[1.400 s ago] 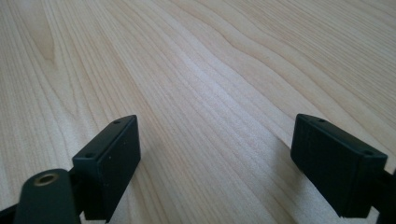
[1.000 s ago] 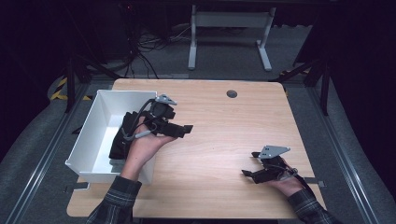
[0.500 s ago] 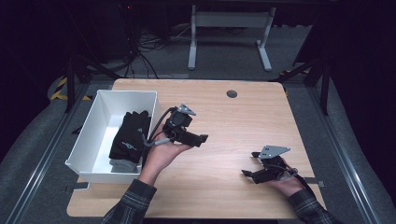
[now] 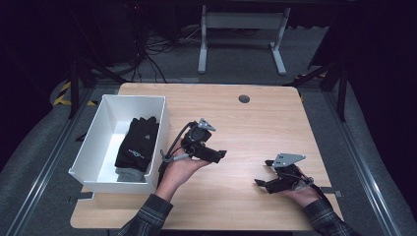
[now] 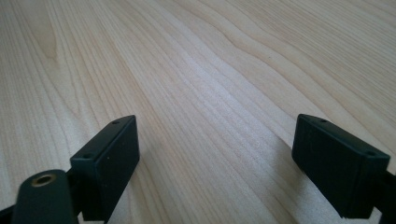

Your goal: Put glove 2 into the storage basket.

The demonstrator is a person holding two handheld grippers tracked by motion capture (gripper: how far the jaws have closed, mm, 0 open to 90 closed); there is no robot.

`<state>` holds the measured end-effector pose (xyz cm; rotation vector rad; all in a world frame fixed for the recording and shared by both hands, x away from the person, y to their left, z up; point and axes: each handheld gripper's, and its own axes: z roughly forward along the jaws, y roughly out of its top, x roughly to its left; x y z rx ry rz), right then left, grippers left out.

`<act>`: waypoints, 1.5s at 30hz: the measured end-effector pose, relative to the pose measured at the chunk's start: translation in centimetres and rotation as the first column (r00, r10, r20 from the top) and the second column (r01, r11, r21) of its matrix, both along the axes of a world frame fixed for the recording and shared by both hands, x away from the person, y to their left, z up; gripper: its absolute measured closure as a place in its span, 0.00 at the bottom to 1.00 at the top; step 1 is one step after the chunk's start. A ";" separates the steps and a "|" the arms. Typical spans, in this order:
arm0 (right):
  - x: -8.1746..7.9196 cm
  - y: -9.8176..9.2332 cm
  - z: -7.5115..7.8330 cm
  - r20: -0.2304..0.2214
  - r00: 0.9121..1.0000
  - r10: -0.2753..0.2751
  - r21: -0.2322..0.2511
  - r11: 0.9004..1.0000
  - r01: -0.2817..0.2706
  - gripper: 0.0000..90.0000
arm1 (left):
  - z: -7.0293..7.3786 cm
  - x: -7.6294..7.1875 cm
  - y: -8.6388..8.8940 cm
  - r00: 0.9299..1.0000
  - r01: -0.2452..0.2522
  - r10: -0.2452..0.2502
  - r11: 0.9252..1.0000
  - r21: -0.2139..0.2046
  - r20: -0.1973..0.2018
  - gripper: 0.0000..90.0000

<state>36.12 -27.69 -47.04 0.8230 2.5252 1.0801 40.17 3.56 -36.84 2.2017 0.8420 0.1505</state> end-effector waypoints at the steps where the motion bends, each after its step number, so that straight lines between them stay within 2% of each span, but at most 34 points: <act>1: 0.0 0.0 0.0 0.000 1.000 0.000 0.000 1.000 0.000 0.17 | -0.4 -0.1 -0.2 1.000 0.004 -0.004 1.000 -0.004 -0.005 0.17; 12: 0.0 0.0 0.0 0.000 1.000 0.001 -0.001 1.000 -0.001 0.17 | -2.4 -0.7 -1.2 1.000 0.020 -0.020 1.000 -0.002 0.012 0.17; 15: 0.0 0.0 0.0 0.000 1.000 0.001 -0.001 1.000 -0.001 0.17 | -3.2 -0.8 -1.5 1.000 0.026 -0.026 1.000 -0.006 0.006 0.17; 28: 0.0 0.0 0.0 0.001 1.000 -0.001 0.000 1.000 0.001 0.17 | -6.3 -1.6 -2.9 0.999 0.051 -0.052 0.998 0.032 0.010 0.17; 29: 0.0 0.0 0.0 -0.001 1.000 0.001 0.000 1.000 -0.001 0.17 | -6.6 -1.6 -3.1 0.998 0.057 -0.057 0.997 0.046 0.008 0.17; 40: 0.0 0.0 0.0 0.000 1.000 0.000 0.001 1.000 0.000 0.17 | -8.4 -2.1 -3.9 0.997 0.074 -0.075 0.995 0.067 0.005 0.16; 41: 0.0 0.0 0.0 0.000 1.000 0.000 0.001 1.000 0.000 0.17 | -8.6 -2.2 -4.0 0.997 0.078 -0.079 0.994 0.080 0.011 0.16; 45: 0.0 0.0 0.0 0.000 1.000 0.001 0.001 1.000 -0.001 0.17 | -8.9 -2.3 -4.2 0.996 0.079 -0.081 0.993 0.088 0.025 0.14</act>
